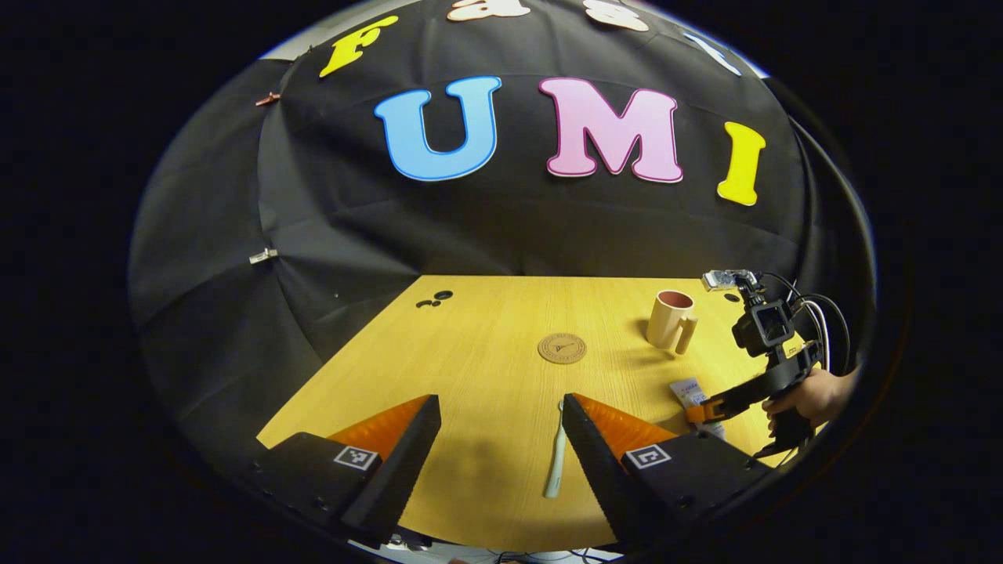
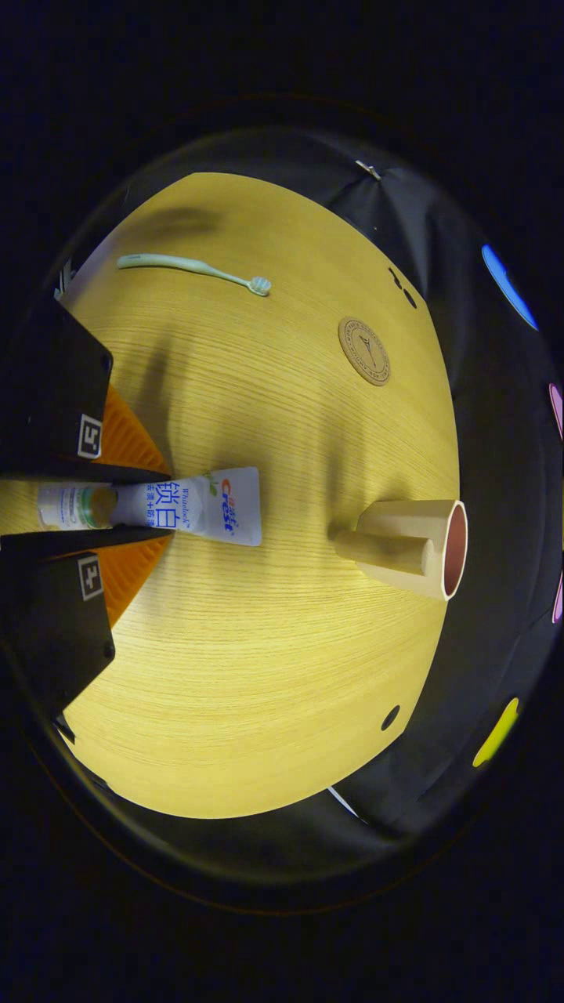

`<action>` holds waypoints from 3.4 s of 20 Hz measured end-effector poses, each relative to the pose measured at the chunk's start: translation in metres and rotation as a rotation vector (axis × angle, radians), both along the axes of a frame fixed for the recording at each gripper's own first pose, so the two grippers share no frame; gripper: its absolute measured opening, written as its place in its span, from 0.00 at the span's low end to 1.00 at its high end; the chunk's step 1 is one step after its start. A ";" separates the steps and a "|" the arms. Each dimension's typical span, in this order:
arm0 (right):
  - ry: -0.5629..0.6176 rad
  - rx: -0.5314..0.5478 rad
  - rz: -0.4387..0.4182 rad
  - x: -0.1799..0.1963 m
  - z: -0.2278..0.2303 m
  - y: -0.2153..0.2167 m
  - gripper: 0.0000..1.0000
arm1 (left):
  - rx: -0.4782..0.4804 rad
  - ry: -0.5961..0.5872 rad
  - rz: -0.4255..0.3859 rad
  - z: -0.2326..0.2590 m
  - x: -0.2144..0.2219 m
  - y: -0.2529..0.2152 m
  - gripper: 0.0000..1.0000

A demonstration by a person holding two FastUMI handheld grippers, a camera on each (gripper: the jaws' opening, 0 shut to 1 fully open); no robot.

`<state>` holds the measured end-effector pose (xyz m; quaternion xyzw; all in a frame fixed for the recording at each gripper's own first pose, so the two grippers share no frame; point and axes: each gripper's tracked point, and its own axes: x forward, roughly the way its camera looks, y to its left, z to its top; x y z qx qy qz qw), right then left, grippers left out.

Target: Put the toothbrush and toothpaste on the desktop into the cup, then pick up the cup and place it on the coaster on the desktop.

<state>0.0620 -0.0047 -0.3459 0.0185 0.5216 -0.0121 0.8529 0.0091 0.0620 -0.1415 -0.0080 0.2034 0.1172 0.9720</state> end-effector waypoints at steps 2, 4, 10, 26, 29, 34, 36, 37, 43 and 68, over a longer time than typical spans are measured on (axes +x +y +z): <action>0.001 0.021 0.005 0.000 0.001 0.000 0.25 | -0.015 0.048 -0.019 -0.014 0.004 0.001 0.99; 0.013 0.044 -0.012 -0.003 0.001 -0.001 0.25 | -0.030 0.107 -0.054 -0.035 0.012 -0.003 0.99; -0.048 0.086 -0.047 -0.009 0.018 -0.011 0.25 | -0.113 0.350 -0.165 -0.107 0.031 -0.025 0.97; -0.125 0.218 -0.046 -0.026 0.054 -0.008 0.25 | -0.124 0.601 -0.169 -0.172 0.063 -0.048 0.76; -0.132 0.211 -0.030 -0.026 0.054 -0.009 0.25 | -0.122 0.631 -0.181 -0.174 0.063 -0.052 0.67; -0.133 0.210 -0.014 -0.028 0.053 -0.010 0.25 | -0.114 0.702 -0.215 -0.176 0.065 -0.057 0.50; -0.138 0.211 -0.008 -0.027 0.053 -0.010 0.24 | -0.116 0.723 -0.218 -0.175 0.065 -0.059 0.35; -0.140 0.214 -0.008 -0.027 0.054 -0.010 0.25 | -0.115 0.733 -0.222 -0.176 0.066 -0.059 0.18; -0.185 0.213 -0.001 -0.024 0.073 -0.015 0.25 | -0.106 0.730 -0.238 -0.176 0.068 -0.061 0.07; -0.864 0.195 -0.020 0.166 0.254 -0.043 0.24 | -0.271 0.193 -0.294 -0.050 0.091 -0.105 0.07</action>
